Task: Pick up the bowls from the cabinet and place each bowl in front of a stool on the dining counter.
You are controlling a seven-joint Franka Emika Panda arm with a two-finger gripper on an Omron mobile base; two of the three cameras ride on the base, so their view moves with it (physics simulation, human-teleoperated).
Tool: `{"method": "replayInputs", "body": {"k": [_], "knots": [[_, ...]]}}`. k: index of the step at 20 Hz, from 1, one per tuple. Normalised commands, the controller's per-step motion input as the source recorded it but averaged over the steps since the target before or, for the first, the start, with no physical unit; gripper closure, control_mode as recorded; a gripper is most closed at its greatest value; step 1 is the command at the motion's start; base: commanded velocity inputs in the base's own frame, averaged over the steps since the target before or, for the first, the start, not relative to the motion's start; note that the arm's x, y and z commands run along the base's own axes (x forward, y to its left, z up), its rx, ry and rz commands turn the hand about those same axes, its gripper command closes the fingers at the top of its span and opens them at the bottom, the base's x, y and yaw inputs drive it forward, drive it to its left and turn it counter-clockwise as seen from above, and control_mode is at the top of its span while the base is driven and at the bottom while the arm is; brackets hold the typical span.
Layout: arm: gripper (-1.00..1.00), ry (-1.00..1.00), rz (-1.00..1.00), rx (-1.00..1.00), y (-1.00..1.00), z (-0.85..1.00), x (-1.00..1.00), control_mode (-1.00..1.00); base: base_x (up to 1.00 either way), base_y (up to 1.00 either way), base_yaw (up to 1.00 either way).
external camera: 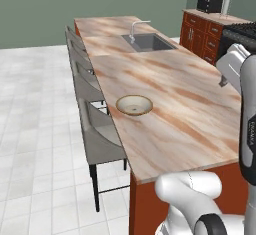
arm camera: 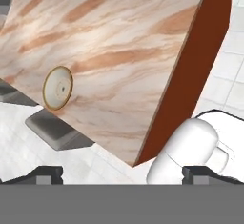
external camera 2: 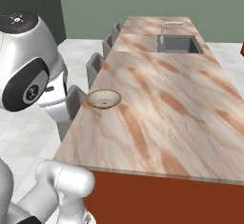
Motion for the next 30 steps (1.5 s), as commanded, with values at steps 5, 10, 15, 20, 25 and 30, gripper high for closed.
{"method": "replayInputs", "body": {"k": [5,10,15,20,25,30], "knots": [[-1.0,-0.02,0.01,0.0,-0.09,0.0,-0.35,-1.0,0.0,0.0,0.0],[-1.0,-0.01,-0.01,0.0,-0.09,0.0,-0.14,1.0,-0.67,-0.78,-0.27],[-1.0,0.0,0.0,0.0,0.0,0.0,0.0,1.0,-0.17,-0.64,-0.63],[-1.0,0.0,0.0,0.0,0.0,0.0,0.0,1.0,0.0,-0.03,-0.92],[-1.0,0.0,0.0,0.0,0.0,0.0,0.0,1.0,0.0,0.01,-0.97],[-1.0,0.0,0.0,0.0,0.0,0.0,0.0,1.0,0.0,0.0,-0.94]]}}
